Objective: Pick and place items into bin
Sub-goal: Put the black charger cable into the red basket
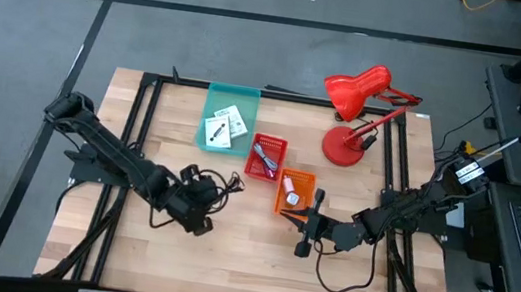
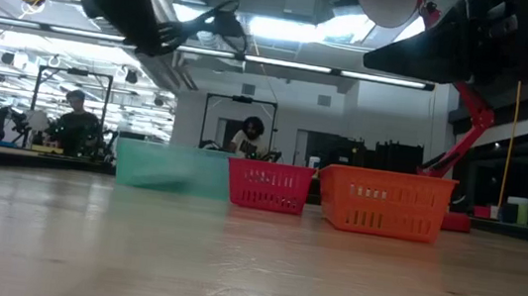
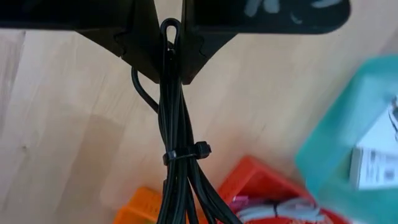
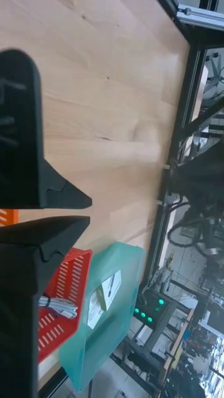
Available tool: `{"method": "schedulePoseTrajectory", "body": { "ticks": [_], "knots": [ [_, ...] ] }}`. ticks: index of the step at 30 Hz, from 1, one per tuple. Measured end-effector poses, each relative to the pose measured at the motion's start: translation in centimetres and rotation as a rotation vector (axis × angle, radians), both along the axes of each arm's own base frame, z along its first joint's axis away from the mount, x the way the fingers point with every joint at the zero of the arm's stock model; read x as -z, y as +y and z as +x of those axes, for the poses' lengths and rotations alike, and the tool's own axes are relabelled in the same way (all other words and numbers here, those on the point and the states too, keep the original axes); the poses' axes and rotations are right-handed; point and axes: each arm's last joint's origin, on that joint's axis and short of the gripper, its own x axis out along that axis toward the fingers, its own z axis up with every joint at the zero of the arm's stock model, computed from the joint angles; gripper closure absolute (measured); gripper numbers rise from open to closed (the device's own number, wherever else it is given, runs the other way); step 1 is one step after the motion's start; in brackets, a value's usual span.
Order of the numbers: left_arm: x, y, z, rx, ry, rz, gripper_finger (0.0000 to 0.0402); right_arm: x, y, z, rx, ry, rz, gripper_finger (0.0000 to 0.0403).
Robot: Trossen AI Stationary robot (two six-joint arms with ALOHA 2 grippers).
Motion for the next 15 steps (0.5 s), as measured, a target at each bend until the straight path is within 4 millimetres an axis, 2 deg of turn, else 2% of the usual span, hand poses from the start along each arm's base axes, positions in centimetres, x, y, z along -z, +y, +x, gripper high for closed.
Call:
{"method": "schedulePoseTrajectory", "body": {
  "ticks": [5,11,15],
  "knots": [
    [-0.1,-0.1,0.7,0.089,-0.046,0.029,0.0374,0.0,0.0,0.0,-0.001,0.000,-0.001,0.0391],
    [0.7,-0.1,1.9,0.258,-0.155,0.037,0.0374,0.0,0.0,0.0,0.000,-0.001,0.002,0.0391],
    [1.3,0.4,2.3,0.286,-0.191,0.044,0.0374,0.0,0.0,0.0,0.000,-0.003,0.002,0.0391]
  ]
}}
